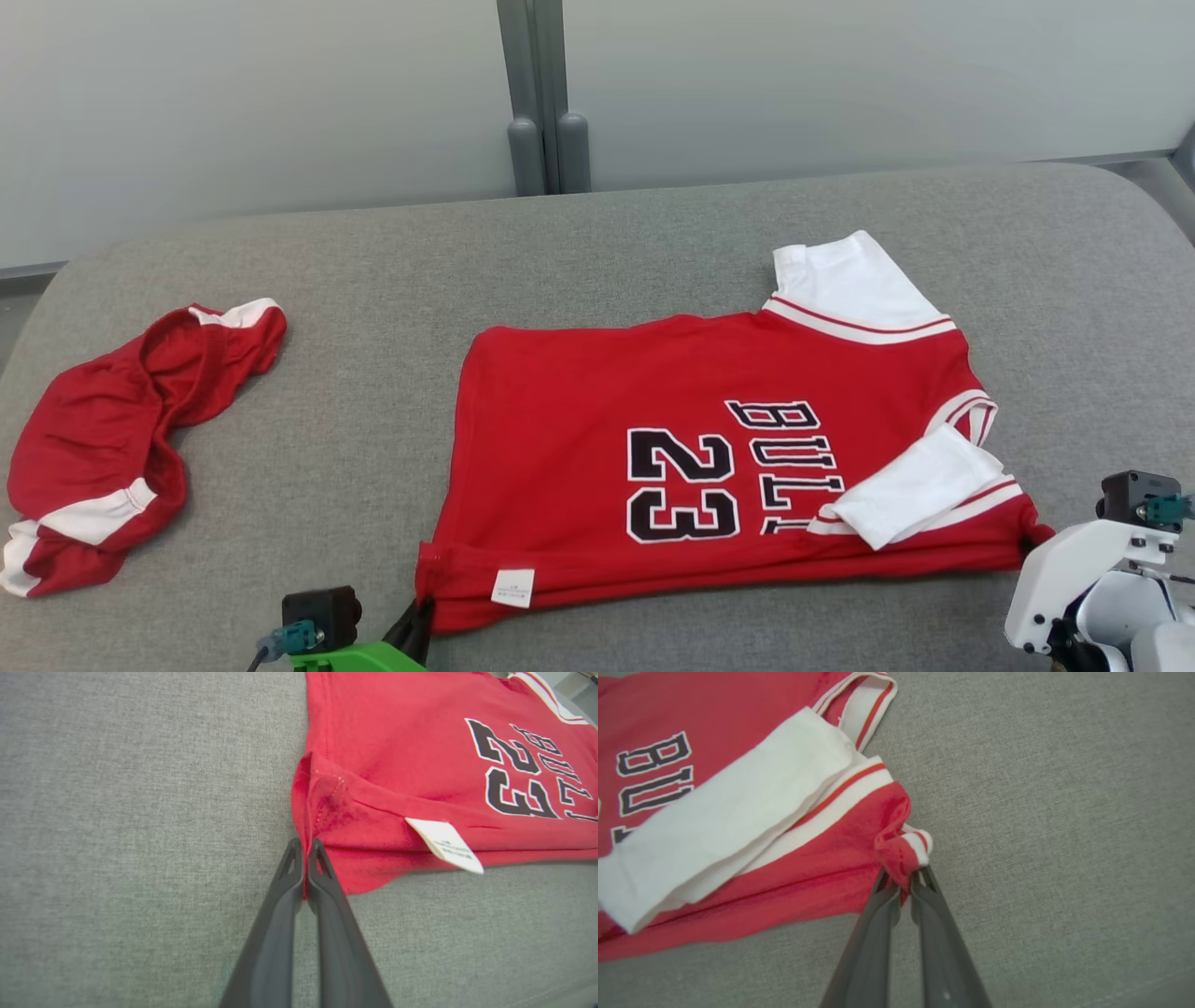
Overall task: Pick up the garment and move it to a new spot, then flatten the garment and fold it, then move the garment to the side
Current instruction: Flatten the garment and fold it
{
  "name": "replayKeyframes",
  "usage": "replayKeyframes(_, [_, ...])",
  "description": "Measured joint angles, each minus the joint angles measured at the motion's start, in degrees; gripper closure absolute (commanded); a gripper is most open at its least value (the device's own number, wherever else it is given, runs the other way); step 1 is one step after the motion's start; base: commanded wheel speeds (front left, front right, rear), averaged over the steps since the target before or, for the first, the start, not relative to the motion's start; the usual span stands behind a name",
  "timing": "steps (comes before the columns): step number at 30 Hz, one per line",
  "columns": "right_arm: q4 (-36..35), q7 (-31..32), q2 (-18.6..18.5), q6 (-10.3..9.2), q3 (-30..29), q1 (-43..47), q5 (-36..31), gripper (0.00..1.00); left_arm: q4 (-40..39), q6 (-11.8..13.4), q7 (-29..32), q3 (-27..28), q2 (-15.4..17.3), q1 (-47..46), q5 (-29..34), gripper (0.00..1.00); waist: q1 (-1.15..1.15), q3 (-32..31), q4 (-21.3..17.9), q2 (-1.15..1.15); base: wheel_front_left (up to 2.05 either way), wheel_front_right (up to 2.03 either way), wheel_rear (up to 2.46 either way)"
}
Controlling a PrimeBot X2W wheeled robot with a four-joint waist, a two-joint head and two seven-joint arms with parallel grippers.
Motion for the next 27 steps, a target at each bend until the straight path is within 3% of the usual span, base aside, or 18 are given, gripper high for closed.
replayKeyframes(5, [-5.7, 2.1, 0.8, 0.00, -0.7, 3.9, 1.3, 1.00, -7.3, 2.6, 2.3, 0.1, 2.1, 4.0, -0.6, 1.00, 0.00, -0.6, 0.0, 0.00, 0.00, 0.00, 0.00])
replayKeyframes(6, [-6.4, 2.4, 0.9, 0.00, -0.8, 4.4, 1.3, 0.79, -8.5, 3.0, 2.4, 0.2, 2.4, 4.5, -0.7, 0.84, 0.00, -0.5, 0.0, 0.00, 0.00, 0.00, 0.00])
replayKeyframes(7, [-6.6, 2.6, 1.0, -0.01, -0.9, 4.6, 1.3, 0.00, -9.1, 3.3, 2.8, 0.2, 2.6, 4.7, -0.8, 0.14, 0.00, -0.4, 0.0, 0.00, 0.00, 0.00, 0.00])
replayKeyframes(8, [-6.9, 3.0, 1.1, -0.01, -1.1, 4.9, 1.0, 0.00, -9.7, 3.6, 2.7, 0.2, 2.7, 4.9, -0.8, 0.00, 0.00, -0.4, 0.0, 0.00, 0.00, 0.00, 0.00])
replayKeyframes(20, [-11.5, 2.8, 1.4, -0.04, -0.4, 2.4, 0.5, 0.00, -11.5, 4.6, -0.2, 2.2, 2.7, 3.8, -0.8, 0.00, 0.00, 1.2, 0.2, 0.00, 0.00, 0.00, 0.00])
replayKeyframes(27, [-12.2, 6.2, -2.5, -0.04, 2.9, -8.3, 0.1, 0.00, -10.8, 4.7, 2.9, 2.3, 4.1, -6.7, 1.3, 0.00, 0.00, 4.1, 0.3, 0.00, 0.00, 0.00, 0.00])
